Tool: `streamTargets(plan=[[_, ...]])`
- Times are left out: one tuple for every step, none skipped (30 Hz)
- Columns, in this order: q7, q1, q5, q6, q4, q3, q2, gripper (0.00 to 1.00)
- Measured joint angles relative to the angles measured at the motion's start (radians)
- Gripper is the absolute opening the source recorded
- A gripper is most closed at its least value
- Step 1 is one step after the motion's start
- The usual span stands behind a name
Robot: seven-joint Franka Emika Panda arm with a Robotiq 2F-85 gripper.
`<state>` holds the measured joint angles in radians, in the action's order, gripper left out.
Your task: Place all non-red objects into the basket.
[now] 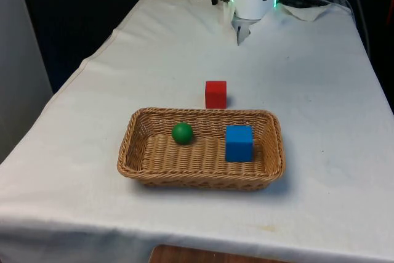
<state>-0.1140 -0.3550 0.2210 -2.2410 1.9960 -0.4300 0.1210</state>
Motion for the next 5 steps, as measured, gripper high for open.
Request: streamTargets(plan=[[0.004,0.0,-0.005,0.0,0.005,0.006,-0.006,1.0],[0.004,0.0,-0.005,0.0,0.005,0.006,-0.006,1.0],[0.008,0.0,-0.009,0.0,0.011,0.011,-0.012,1.0],[0.013,0.0,-0.014,0.0,0.017,0.016,-0.018,1.0],[0.013,0.0,-0.014,0.0,0.017,0.016,-0.018,1.0]])
